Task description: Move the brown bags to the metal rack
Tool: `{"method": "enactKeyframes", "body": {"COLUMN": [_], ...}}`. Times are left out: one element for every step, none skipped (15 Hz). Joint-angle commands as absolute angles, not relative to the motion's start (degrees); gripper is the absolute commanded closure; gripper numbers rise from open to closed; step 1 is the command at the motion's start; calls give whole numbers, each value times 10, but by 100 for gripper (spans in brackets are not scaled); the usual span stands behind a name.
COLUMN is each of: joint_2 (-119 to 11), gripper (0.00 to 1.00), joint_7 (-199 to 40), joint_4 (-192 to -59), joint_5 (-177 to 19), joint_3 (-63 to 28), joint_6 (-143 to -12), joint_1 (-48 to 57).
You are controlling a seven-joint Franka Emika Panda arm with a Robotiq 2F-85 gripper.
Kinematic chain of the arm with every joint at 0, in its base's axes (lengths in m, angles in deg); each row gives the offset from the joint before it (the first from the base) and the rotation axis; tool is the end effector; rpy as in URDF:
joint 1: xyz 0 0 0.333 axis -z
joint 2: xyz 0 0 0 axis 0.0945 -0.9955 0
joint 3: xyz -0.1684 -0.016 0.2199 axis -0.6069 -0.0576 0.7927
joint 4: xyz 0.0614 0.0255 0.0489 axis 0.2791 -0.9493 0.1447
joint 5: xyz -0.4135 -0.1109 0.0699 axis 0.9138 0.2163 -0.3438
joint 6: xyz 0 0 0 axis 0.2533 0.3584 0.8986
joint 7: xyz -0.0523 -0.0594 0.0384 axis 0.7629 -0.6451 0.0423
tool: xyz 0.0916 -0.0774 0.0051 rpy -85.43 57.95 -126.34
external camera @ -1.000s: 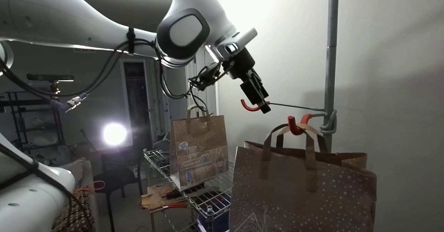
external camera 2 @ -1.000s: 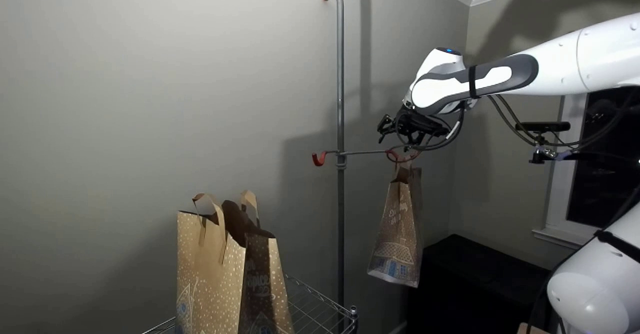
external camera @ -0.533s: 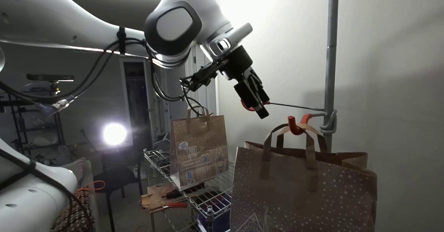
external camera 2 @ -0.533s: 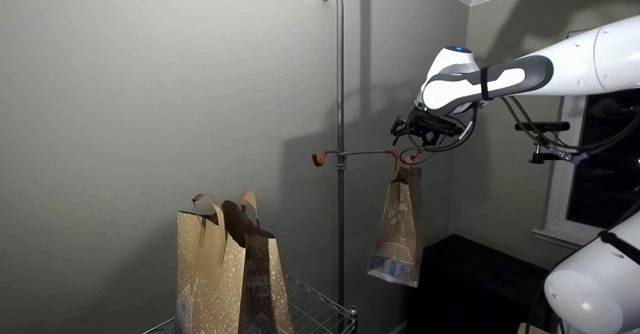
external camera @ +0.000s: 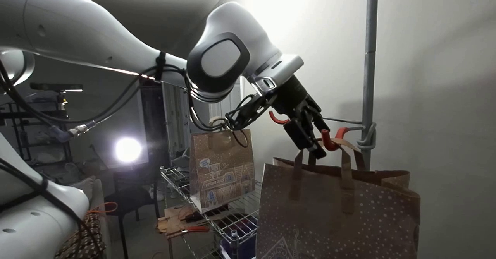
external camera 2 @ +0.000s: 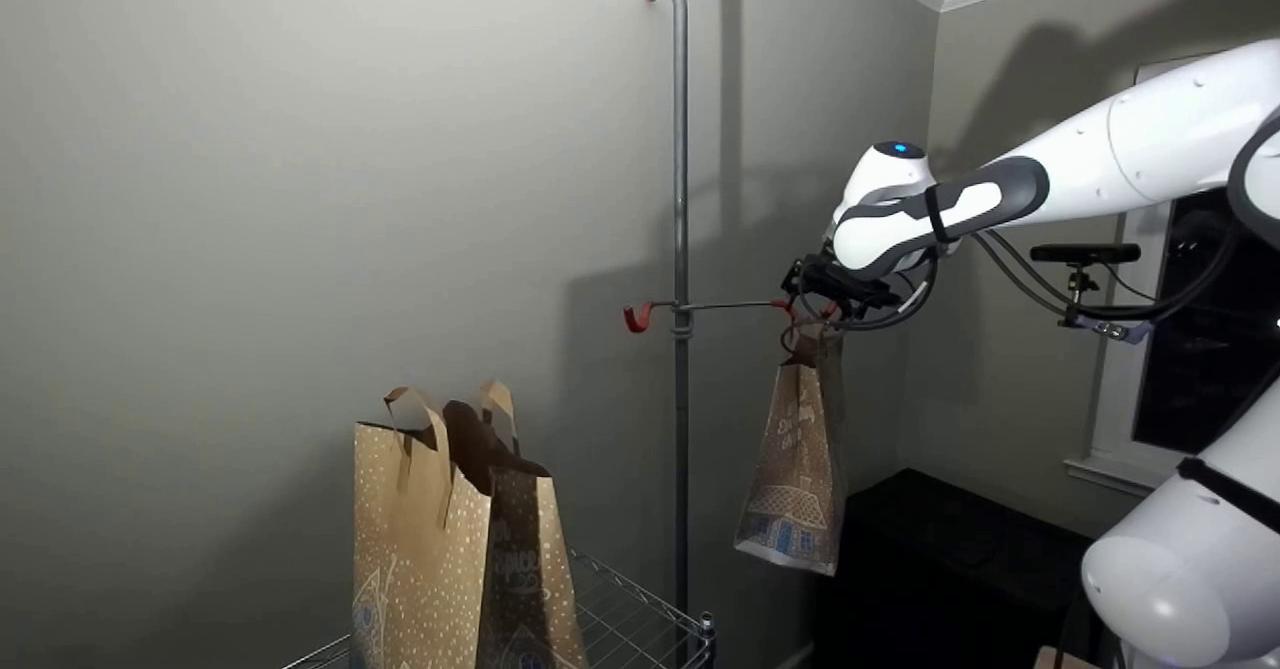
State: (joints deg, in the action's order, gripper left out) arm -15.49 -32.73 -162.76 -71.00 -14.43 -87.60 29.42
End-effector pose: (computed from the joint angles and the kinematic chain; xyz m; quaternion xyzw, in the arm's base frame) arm 0.4954 -0.2278 0.5264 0.7791 -0.5365 0.3241 0.0005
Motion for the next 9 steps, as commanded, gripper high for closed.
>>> {"method": "enactKeyframes", "body": {"joint_2": [-171,-172,-173,-172,-172,-171,-171,-173,-175], "gripper": [0,0,0,0,0,0,0,10,26], "joint_7": [-268,-263,-259,-258,-256,-253,-248,-236,-226], "joint_4": [-1623,-1623,-1623,-1622,-1622,-1622,-1621,-1618,-1615], "joint_5": [-682,-685,-689,-695,-697,-695,-694,-690,-688], "joint_3": [-141,-142,-142,-143,-143,-141,-140,-137,-135], "joint_6": [-906,-907,-905,-900,-898,-898,-899,-893,-886], "joint_1": [305,301,297,290,287,284,282,284,284]}}
